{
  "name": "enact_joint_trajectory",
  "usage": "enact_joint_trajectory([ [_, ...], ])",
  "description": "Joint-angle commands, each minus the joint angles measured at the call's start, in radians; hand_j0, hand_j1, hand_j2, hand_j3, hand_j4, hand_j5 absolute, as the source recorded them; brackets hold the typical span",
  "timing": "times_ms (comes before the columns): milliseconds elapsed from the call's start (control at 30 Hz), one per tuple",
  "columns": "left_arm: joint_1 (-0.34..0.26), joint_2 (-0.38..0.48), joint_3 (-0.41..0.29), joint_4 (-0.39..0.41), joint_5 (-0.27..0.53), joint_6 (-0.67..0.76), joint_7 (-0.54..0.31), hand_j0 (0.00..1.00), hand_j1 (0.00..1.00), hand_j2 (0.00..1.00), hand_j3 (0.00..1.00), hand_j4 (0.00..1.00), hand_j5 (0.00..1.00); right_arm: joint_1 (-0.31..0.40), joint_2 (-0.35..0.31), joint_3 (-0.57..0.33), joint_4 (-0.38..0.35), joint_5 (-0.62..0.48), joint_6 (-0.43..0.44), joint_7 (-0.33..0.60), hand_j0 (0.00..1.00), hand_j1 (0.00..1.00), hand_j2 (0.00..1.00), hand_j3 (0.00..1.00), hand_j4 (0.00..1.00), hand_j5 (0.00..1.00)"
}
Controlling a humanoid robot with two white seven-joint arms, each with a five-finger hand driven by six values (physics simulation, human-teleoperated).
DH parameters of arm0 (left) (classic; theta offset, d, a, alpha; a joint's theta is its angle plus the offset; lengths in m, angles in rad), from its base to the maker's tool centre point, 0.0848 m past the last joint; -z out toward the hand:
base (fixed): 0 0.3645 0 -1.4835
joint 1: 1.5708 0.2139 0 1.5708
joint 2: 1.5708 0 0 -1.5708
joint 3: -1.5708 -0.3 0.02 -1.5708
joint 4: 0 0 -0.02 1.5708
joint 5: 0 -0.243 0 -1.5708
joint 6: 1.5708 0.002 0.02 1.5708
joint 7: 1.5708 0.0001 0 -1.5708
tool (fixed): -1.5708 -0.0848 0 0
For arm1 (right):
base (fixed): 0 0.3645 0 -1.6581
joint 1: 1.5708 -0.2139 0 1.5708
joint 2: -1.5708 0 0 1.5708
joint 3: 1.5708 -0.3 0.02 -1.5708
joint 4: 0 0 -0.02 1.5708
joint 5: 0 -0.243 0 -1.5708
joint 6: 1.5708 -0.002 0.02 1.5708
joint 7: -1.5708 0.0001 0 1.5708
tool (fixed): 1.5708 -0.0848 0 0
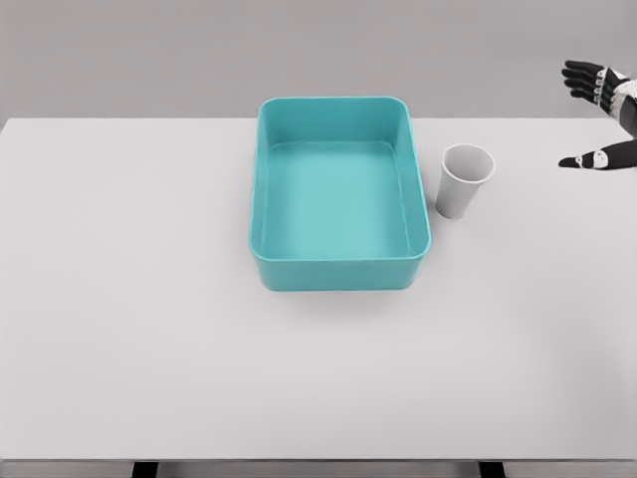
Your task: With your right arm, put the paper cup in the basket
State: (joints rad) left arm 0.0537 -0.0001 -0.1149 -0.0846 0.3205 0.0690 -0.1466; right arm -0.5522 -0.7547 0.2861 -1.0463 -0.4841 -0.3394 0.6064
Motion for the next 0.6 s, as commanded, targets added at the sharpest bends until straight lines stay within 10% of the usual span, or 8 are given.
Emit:
enact_joint_trajectory([
  [0, 0.000, 0.000, 0.000, 0.000, 0.000, 0.000, -0.001, 1.00, 1.00, 1.00, 1.00, 1.00, 1.00, 0.000, 0.090, -0.016, 0.097, -0.045, -0.001, 0.004, 1.00, 1.00, 1.00, 1.00, 1.00, 1.00],
  [167, 0.000, 0.000, 0.000, 0.000, 0.000, 0.000, 0.001, 1.00, 1.00, 1.00, 1.00, 1.00, 1.00, -0.003, 0.219, -0.019, 0.192, 0.053, -0.006, 0.004, 1.00, 1.00, 1.00, 1.00, 1.00, 1.00],
  [567, 0.000, 0.000, 0.000, 0.000, 0.000, 0.000, 0.001, 1.00, 1.00, 1.00, 1.00, 1.00, 1.00, -0.005, 0.259, -0.010, 0.242, 0.108, -0.030, 0.004, 1.00, 1.00, 1.00, 1.00, 1.00, 1.00],
])
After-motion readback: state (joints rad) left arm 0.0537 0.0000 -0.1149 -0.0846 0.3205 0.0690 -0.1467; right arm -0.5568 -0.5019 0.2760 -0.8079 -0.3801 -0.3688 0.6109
